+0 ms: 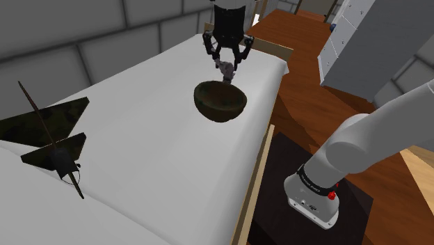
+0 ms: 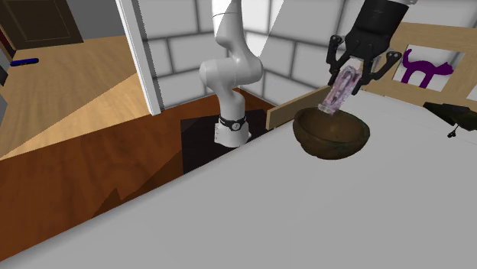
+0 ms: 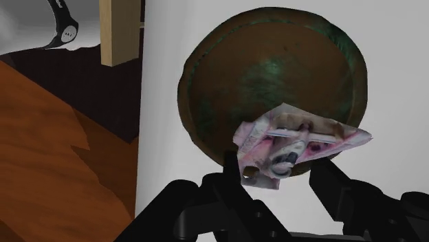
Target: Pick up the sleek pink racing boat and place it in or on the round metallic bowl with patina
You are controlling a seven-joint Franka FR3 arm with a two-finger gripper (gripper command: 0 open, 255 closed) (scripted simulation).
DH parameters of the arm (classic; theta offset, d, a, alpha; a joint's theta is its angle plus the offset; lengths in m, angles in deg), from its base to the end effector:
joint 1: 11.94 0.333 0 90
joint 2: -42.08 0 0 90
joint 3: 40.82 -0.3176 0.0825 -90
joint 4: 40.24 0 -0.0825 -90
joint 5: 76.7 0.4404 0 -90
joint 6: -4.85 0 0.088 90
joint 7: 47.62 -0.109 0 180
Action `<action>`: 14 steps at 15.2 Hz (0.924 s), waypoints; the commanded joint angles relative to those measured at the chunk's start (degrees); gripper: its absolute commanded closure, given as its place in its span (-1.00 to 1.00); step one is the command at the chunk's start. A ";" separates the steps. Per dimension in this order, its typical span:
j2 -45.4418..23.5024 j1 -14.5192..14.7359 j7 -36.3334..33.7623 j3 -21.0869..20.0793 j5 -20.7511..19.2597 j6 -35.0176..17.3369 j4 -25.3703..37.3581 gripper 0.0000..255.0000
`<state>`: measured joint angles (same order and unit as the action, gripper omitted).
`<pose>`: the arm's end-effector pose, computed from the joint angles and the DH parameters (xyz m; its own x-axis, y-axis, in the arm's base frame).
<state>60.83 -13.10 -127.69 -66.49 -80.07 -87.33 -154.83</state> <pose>0.4586 0.2265 0.5665 0.5476 -0.8177 0.1776 -0.8367 -0.5329 0.1261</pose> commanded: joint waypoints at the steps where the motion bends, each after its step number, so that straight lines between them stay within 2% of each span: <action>1: 0.32 0.37 -0.90 -0.52 0.39 -0.95 -1.38 1.00; 14: -0.13 0.70 -2.50 -1.27 0.46 -10.80 -10.95 1.00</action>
<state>61.00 -12.42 -129.89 -67.58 -79.55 -97.40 -165.32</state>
